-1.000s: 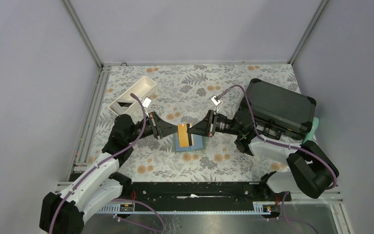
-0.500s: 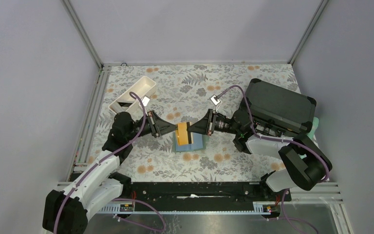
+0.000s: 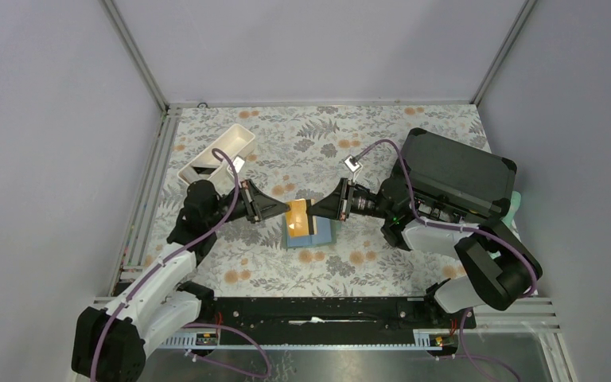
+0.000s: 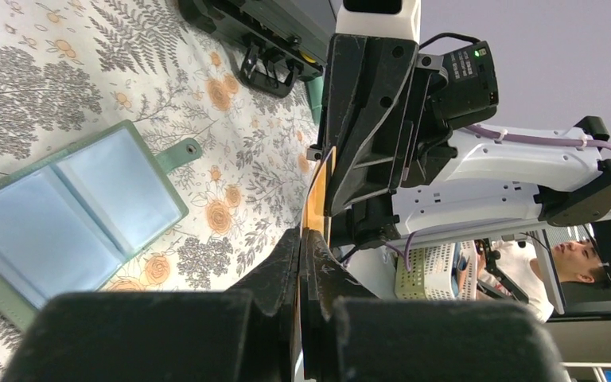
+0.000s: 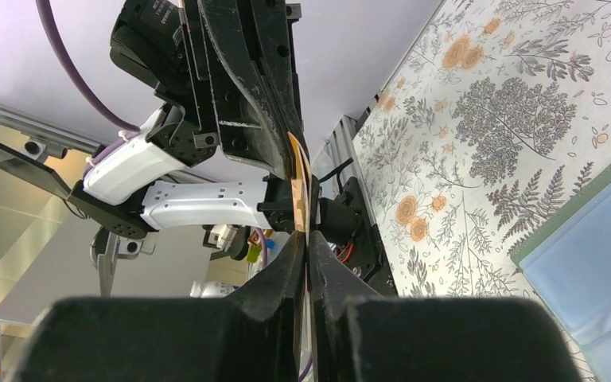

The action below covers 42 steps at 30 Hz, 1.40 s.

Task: Put the credit cards into the card holder
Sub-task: Place the credit card in the storage box.

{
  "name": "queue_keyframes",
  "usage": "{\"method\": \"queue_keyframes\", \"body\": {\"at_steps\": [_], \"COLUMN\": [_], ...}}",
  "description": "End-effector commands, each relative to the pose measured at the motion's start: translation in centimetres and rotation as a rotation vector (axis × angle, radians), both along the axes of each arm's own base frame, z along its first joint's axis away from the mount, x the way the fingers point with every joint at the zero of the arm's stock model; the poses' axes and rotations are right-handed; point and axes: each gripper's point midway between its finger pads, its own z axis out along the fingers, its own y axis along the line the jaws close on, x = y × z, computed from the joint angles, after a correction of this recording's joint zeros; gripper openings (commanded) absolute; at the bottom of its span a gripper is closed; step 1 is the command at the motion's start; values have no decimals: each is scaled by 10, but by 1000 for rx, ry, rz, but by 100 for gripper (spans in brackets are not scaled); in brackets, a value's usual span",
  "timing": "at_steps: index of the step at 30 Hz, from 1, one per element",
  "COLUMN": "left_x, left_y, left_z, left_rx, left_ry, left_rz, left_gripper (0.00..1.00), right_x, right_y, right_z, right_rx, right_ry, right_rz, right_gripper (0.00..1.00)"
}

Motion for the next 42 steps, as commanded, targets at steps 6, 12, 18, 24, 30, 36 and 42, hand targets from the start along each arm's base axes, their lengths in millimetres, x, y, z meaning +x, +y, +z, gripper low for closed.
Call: {"method": "queue_keyframes", "body": {"at_steps": [6, 12, 18, 24, 30, 36, 42], "left_x": [17, 19, 31, 55, 102, 147, 174], "left_y": [19, 25, 45, 73, 136, 193, 240], "left_z": [17, 16, 18, 13, -7, -11, -14], "left_rx": [32, 57, 79, 170, 267, 141, 183], "left_ry": [-82, -84, -80, -70, 47, 107, 110], "left_rz": [61, 75, 143, 256, 488, 683, 838], "left_gripper": [0, 0, 0, 0, 0, 0, 0], "right_x": [1, -1, -2, 0, 0, -6, -11], "right_y": [-7, -8, -11, -18, -31, -40, -45], "right_z": [11, 18, 24, 31, 40, 48, 54], "right_rx": [-34, -26, -31, -89, -147, -155, -160], "right_ry": [-90, -104, -123, -172, -231, -286, -329], "right_rz": [-36, -36, -45, -97, -157, -183, -184], "right_gripper": [8, 1, 0, 0, 0, 0, 0]}}
